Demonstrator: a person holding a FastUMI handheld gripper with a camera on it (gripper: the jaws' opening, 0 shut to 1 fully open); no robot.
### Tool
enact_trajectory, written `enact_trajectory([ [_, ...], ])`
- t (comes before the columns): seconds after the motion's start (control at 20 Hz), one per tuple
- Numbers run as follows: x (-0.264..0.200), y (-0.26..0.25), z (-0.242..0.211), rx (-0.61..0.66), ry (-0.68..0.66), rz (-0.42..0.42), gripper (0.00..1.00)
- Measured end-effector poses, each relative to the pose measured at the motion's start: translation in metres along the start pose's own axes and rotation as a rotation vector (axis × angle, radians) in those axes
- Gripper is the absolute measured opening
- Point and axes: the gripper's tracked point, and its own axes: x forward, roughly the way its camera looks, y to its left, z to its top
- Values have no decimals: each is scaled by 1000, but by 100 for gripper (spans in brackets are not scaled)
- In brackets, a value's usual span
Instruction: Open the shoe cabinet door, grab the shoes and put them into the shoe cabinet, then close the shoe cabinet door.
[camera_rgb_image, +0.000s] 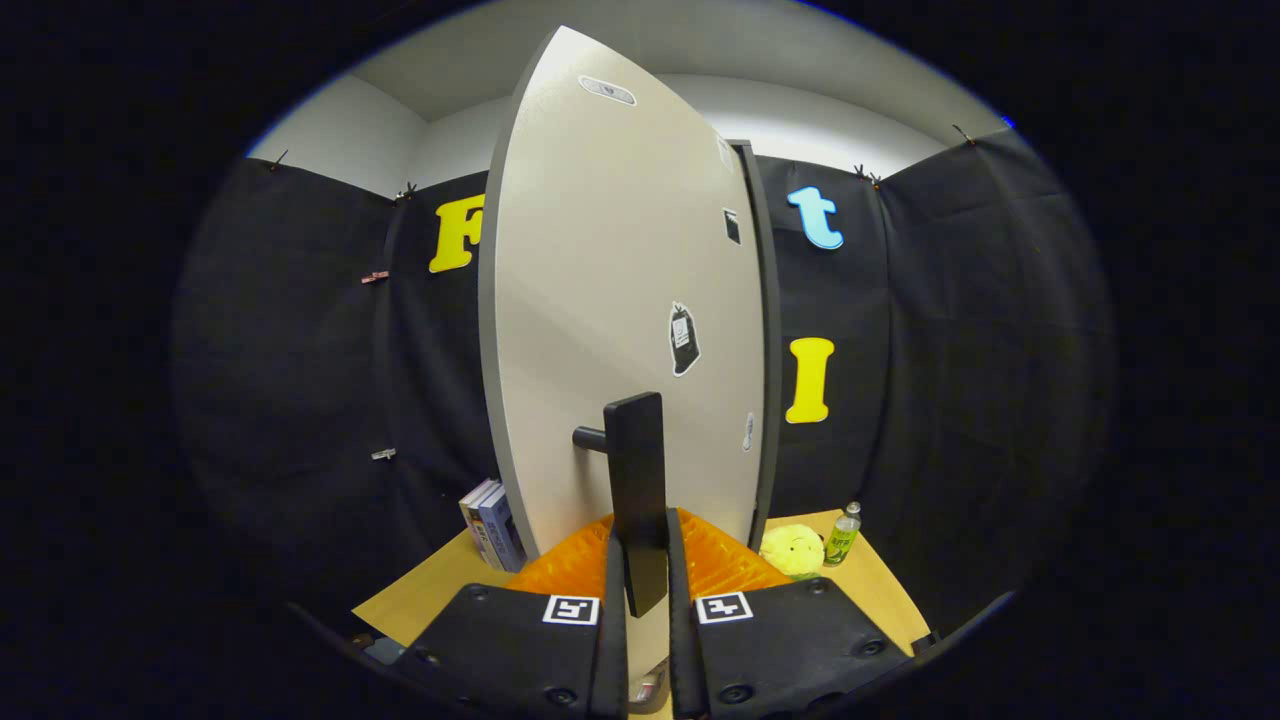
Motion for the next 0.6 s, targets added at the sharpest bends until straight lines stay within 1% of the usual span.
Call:
enact_trajectory([
  [0.2,-4,-30,15,41,-48,-62,20],
  [0.35,-2,-48,15,-18,-38,-102,20],
  [0.45,-1,-56,18,6,-38,-101,15],
  [0.6,2,-63,14,54,-26,-84,14],
])
